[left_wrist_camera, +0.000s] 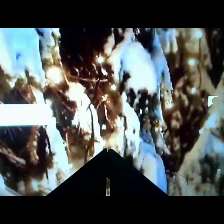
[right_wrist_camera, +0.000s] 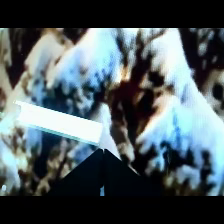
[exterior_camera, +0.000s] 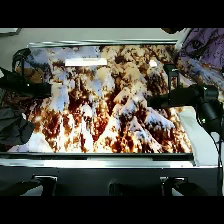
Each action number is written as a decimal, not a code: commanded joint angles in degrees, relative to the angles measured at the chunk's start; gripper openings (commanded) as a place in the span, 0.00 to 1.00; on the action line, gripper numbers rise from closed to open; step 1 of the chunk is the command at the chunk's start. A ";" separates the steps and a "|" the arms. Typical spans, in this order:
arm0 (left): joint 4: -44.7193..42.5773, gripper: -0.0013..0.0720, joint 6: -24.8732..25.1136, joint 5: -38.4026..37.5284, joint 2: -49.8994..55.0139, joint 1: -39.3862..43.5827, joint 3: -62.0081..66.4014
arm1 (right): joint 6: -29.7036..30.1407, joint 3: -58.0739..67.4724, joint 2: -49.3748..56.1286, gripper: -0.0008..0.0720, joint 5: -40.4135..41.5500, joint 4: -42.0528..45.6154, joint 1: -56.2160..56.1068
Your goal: Fold the clothes and pants, and hang the long-sleeved shirts on hangers.
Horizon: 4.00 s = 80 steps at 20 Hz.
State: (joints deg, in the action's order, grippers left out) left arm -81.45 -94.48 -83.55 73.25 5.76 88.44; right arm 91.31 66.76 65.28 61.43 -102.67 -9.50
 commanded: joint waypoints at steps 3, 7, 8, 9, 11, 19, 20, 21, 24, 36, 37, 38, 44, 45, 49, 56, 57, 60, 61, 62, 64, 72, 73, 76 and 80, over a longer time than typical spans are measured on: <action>-0.02 0.04 0.00 0.00 -0.04 0.02 -0.02 | -0.02 0.07 -0.04 0.06 -0.02 0.00 -0.04; -0.02 0.04 0.00 0.00 -0.04 0.02 -0.02 | -0.02 0.07 -0.04 0.06 -0.02 0.00 -0.04; -0.02 0.04 0.00 0.00 -0.04 0.02 -0.02 | -0.02 0.07 -0.04 0.06 -0.02 0.00 -0.04; -0.02 0.04 0.00 0.00 -0.04 0.04 -0.02 | -0.02 0.07 -0.04 0.06 -0.02 0.00 -0.04; -0.02 0.04 0.00 0.00 -0.04 0.02 -0.02 | -0.02 0.07 -0.04 0.06 -0.02 0.00 -0.04; -0.02 0.04 0.00 0.00 -0.04 0.02 -0.02 | -0.04 0.07 -0.04 0.06 -0.02 0.00 -0.04; -0.02 0.04 0.00 0.00 -0.04 0.04 -0.02 | -0.02 0.07 -0.04 0.06 -0.02 0.00 -0.04; -0.02 0.04 0.00 0.00 -0.04 0.02 -0.02 | -0.02 0.07 -0.04 0.06 -0.02 0.00 -0.04; -0.02 0.04 0.00 0.00 -0.04 0.04 -0.02 | -0.02 0.07 -0.04 0.06 -0.02 0.00 -0.04; -11.02 1.00 -10.99 -5.05 -0.79 -6.25 -3.02 | -0.28 0.07 -0.04 0.06 -0.02 -0.22 -0.04; -13.11 1.00 -11.34 -3.50 -2.38 -8.94 -5.31 | -0.28 0.07 -0.04 0.06 0.15 -0.20 -0.04; -14.08 1.00 -11.89 -0.59 -4.61 -12.37 -8.41 | -0.26 0.07 -0.04 0.06 0.44 -0.17 -0.04; -12.52 1.00 -10.60 13.14 -9.20 -32.22 -26.32 | -0.26 0.04 -0.04 0.06 0.52 -0.17 -0.04; -10.43 1.00 -10.58 16.87 -8.76 -35.58 -28.44 | -0.24 0.04 -0.02 0.06 0.50 -0.02 -0.04; -7.67 1.00 -10.56 28.44 -4.90 -44.92 -31.85 | -0.24 0.04 -0.04 0.06 0.59 0.15 -0.04; -7.52 1.00 -10.58 41.99 6.01 -48.52 -31.82 | -0.24 0.04 -0.04 0.06 2.82 0.11 -0.04; -6.97 1.00 -10.58 44.26 7.26 -48.52 -31.82 | -0.24 0.04 -0.02 0.06 3.85 0.11 -0.04; -5.09 0.90 -10.56 45.29 8.90 -48.52 -31.82 | -0.26 0.04 -0.04 0.06 5.14 0.09 -0.04; -3.45 0.49 -10.56 43.91 8.90 -48.52 -31.82 | -0.31 0.04 -0.04 0.06 5.18 0.02 -0.04; -1.11 0.06 -10.29 41.42 8.72 -48.46 -31.82 | -0.66 0.04 -0.04 0.06 5.22 -0.13 -0.04; 1.77 0.04 -10.34 36.89 8.17 -47.04 -31.82 | -0.70 0.07 -0.04 0.06 7.41 -0.17 -0.04; 9.14 0.04 -13.44 21.59 -5.11 -14.75 -31.82 | -1.33 0.04 -0.04 0.06 17.75 0.39 -0.04; 11.76 0.04 -15.47 22.45 -6.25 -8.37 -31.82 | -1.29 0.04 -0.04 0.06 18.32 0.68 -0.04; 16.63 0.04 -21.38 29.53 -6.29 10.51 -31.82 | -0.85 0.07 -0.04 0.06 19.96 2.56 -0.04; 16.98 0.04 -27.85 49.22 -1.51 32.09 -31.82 | -0.46 0.04 -0.04 0.06 22.16 8.00 -0.04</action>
State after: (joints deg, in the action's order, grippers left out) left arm -66.43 -116.79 -47.57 69.52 23.44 56.62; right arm 90.48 66.78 65.28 81.47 -98.54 -9.50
